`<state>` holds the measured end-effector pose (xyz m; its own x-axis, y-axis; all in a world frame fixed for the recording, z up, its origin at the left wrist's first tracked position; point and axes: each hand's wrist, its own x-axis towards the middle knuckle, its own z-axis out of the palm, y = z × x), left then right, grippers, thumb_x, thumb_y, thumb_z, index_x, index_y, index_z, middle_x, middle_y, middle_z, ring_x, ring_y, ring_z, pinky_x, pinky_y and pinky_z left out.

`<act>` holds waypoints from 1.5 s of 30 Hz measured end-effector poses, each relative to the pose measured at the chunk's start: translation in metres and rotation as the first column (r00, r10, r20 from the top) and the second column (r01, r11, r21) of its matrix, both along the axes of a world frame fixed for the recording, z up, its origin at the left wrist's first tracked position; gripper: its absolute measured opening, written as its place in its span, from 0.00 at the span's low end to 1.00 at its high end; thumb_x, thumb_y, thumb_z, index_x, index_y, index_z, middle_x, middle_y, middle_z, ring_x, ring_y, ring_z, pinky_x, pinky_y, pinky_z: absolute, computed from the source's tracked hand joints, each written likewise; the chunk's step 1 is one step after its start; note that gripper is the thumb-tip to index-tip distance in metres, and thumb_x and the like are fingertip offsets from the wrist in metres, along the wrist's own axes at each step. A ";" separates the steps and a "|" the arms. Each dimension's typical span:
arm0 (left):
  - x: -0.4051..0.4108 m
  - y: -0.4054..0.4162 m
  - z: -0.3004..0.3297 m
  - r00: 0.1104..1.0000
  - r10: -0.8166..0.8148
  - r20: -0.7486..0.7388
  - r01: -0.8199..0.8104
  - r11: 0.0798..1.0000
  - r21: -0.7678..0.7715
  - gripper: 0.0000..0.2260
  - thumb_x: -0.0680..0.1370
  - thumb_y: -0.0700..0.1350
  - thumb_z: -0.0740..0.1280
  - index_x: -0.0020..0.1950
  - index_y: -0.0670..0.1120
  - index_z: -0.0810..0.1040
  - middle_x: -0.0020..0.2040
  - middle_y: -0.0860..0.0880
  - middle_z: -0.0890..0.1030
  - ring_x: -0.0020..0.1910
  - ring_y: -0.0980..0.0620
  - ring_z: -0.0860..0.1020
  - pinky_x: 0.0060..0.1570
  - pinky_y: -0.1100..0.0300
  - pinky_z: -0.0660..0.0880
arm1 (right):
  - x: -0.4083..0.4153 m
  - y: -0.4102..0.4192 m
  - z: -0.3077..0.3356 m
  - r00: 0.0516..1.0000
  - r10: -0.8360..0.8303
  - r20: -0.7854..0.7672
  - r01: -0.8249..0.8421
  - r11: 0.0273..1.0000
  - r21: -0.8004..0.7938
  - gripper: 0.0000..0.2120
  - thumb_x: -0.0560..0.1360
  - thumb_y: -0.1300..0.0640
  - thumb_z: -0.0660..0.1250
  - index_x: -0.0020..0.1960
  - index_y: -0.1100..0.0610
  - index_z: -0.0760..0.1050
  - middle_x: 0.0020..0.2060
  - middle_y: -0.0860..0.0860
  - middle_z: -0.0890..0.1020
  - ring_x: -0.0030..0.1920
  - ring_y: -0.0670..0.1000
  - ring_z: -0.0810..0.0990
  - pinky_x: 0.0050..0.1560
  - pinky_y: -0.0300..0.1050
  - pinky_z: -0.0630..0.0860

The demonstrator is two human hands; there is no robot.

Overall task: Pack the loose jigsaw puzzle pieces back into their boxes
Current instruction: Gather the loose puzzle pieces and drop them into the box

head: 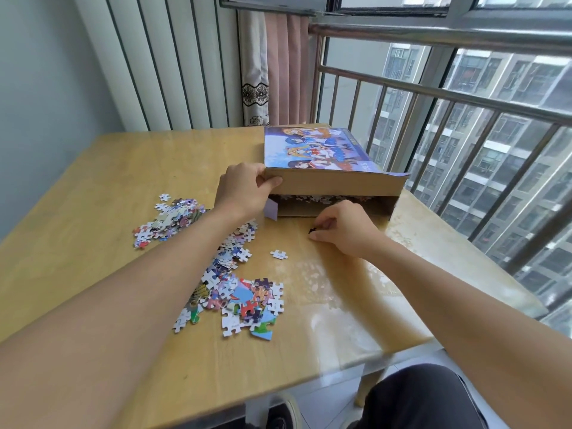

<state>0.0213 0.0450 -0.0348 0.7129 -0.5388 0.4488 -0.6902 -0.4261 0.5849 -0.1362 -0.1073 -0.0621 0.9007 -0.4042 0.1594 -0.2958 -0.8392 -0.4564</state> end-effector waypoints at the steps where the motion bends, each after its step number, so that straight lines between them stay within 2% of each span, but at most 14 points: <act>1: 0.000 0.000 -0.001 1.000 -0.006 -0.002 0.006 1.000 -0.001 0.11 0.78 0.53 0.70 0.57 0.50 0.84 0.45 0.51 0.84 0.45 0.48 0.80 0.48 0.54 0.77 | 0.002 0.000 0.001 1.000 -0.001 -0.007 0.001 1.000 0.009 0.11 0.71 0.53 0.78 0.50 0.57 0.85 0.39 0.50 0.83 0.40 0.46 0.79 0.37 0.32 0.70; 5: 0.000 0.001 -0.001 1.000 -0.014 -0.004 0.014 1.000 0.001 0.11 0.78 0.53 0.70 0.55 0.50 0.85 0.44 0.51 0.84 0.44 0.49 0.80 0.46 0.55 0.76 | 0.008 0.002 0.009 0.998 0.021 -0.057 -0.020 1.000 0.009 0.07 0.71 0.57 0.79 0.47 0.57 0.86 0.38 0.48 0.83 0.40 0.48 0.81 0.40 0.36 0.73; 8: 0.000 0.001 0.001 1.000 -0.008 -0.013 0.008 1.000 -0.010 0.09 0.78 0.53 0.70 0.53 0.50 0.85 0.40 0.52 0.83 0.43 0.48 0.79 0.42 0.57 0.74 | 0.010 0.000 0.011 0.994 0.056 -0.093 -0.057 0.998 -0.009 0.04 0.71 0.58 0.78 0.44 0.57 0.85 0.36 0.46 0.82 0.38 0.46 0.79 0.37 0.31 0.71; 12: 0.000 0.001 0.002 1.000 -0.010 -0.016 0.010 1.000 -0.010 0.08 0.78 0.52 0.70 0.52 0.50 0.85 0.39 0.52 0.82 0.42 0.48 0.79 0.42 0.57 0.73 | 0.009 0.000 0.012 0.992 0.093 -0.087 -0.102 0.988 -0.116 0.03 0.72 0.61 0.76 0.46 0.58 0.85 0.40 0.51 0.85 0.42 0.50 0.82 0.47 0.41 0.79; 13: 0.000 0.001 0.002 1.000 -0.014 -0.015 0.014 1.000 -0.009 0.08 0.78 0.52 0.70 0.52 0.50 0.85 0.39 0.52 0.82 0.42 0.48 0.79 0.43 0.56 0.74 | 0.009 0.001 0.013 0.992 0.098 -0.080 -0.108 0.986 -0.128 0.04 0.72 0.61 0.76 0.47 0.59 0.85 0.41 0.51 0.85 0.42 0.49 0.82 0.47 0.41 0.79; 16: -0.001 0.002 0.003 1.000 -0.021 -0.020 0.020 1.000 -0.019 0.08 0.78 0.52 0.70 0.53 0.50 0.85 0.41 0.52 0.83 0.43 0.48 0.80 0.45 0.55 0.76 | 0.008 -0.002 0.016 0.992 0.083 -0.095 -0.090 0.993 -0.075 0.07 0.72 0.62 0.77 0.50 0.59 0.84 0.41 0.51 0.86 0.37 0.42 0.80 0.37 0.25 0.72; 18: -0.001 0.002 0.004 0.999 -0.025 -0.020 0.024 0.999 -0.025 0.09 0.78 0.51 0.70 0.53 0.50 0.85 0.41 0.52 0.83 0.43 0.48 0.80 0.46 0.54 0.77 | 0.009 -0.004 0.017 0.991 0.076 -0.113 -0.083 0.995 -0.062 0.09 0.72 0.62 0.77 0.51 0.59 0.83 0.42 0.52 0.86 0.36 0.41 0.80 0.35 0.23 0.70; 23: -0.001 0.003 0.005 1.000 -0.029 -0.009 0.029 1.000 -0.008 0.09 0.78 0.52 0.70 0.54 0.49 0.85 0.40 0.52 0.83 0.43 0.48 0.79 0.45 0.55 0.76 | 0.011 0.000 0.022 0.982 0.120 -0.147 -0.139 0.982 -0.129 0.10 0.73 0.61 0.75 0.54 0.61 0.84 0.43 0.53 0.86 0.43 0.50 0.84 0.45 0.37 0.78; 27: -0.001 0.003 0.004 1.000 -0.028 -0.008 0.028 1.000 -0.005 0.10 0.78 0.52 0.70 0.54 0.49 0.85 0.41 0.51 0.83 0.43 0.48 0.79 0.45 0.54 0.76 | 0.009 -0.005 0.023 0.983 0.069 -0.167 -0.073 0.997 -0.017 0.15 0.71 0.55 0.78 0.55 0.58 0.83 0.42 0.51 0.85 0.41 0.47 0.81 0.37 0.31 0.71; 32: -0.002 0.004 0.000 0.999 -0.039 -0.022 0.039 0.999 -0.006 0.09 0.78 0.52 0.70 0.53 0.49 0.85 0.39 0.54 0.81 0.41 0.50 0.78 0.41 0.58 0.72 | 0.015 -0.003 0.030 0.970 0.060 -0.236 -0.067 0.998 -0.020 0.13 0.69 0.54 0.80 0.51 0.57 0.86 0.42 0.49 0.84 0.46 0.50 0.81 0.44 0.38 0.76; 35: -0.003 0.008 -0.001 0.997 -0.074 -0.035 0.074 0.997 -0.007 0.08 0.78 0.51 0.71 0.53 0.49 0.85 0.37 0.56 0.81 0.40 0.52 0.78 0.39 0.59 0.70 | 0.015 0.001 0.032 0.965 0.068 -0.255 -0.072 0.997 -0.005 0.10 0.70 0.56 0.80 0.50 0.57 0.86 0.39 0.46 0.82 0.45 0.50 0.81 0.39 0.34 0.73; 39: 0.001 0.024 -0.002 0.981 -0.170 -0.089 0.176 0.982 0.068 0.08 0.77 0.49 0.73 0.55 0.50 0.84 0.47 0.53 0.85 0.49 0.54 0.82 0.48 0.59 0.78 | 0.010 0.029 0.022 0.981 0.113 -0.159 -0.103 0.992 0.070 0.07 0.69 0.57 0.80 0.46 0.56 0.85 0.39 0.48 0.84 0.44 0.51 0.83 0.45 0.40 0.78; 42: 0.001 0.049 -0.005 0.978 -0.186 -0.094 0.199 0.968 0.152 0.16 0.75 0.52 0.73 0.62 0.52 0.80 0.57 0.53 0.83 0.59 0.56 0.78 0.59 0.55 0.76 | 0.010 0.063 0.008 0.977 0.210 -0.036 -0.199 0.960 0.198 0.06 0.69 0.59 0.79 0.45 0.57 0.85 0.39 0.50 0.86 0.41 0.49 0.84 0.48 0.43 0.80; 45: -0.002 0.086 -0.002 0.984 -0.152 -0.088 0.167 0.969 0.185 0.19 0.76 0.55 0.72 0.66 0.54 0.77 0.65 0.54 0.78 0.64 0.56 0.75 0.63 0.58 0.71 | 0.011 0.083 0.009 0.974 0.218 0.062 -0.227 0.924 0.310 0.10 0.73 0.59 0.76 0.53 0.60 0.84 0.43 0.51 0.86 0.43 0.46 0.83 0.50 0.42 0.79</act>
<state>0.0195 0.1307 -0.0369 0.6378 -0.7187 0.2770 -0.7168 -0.4223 0.5548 -0.1251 -0.0240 -0.0528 0.9704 -0.2271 0.0819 -0.1027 -0.6955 -0.7112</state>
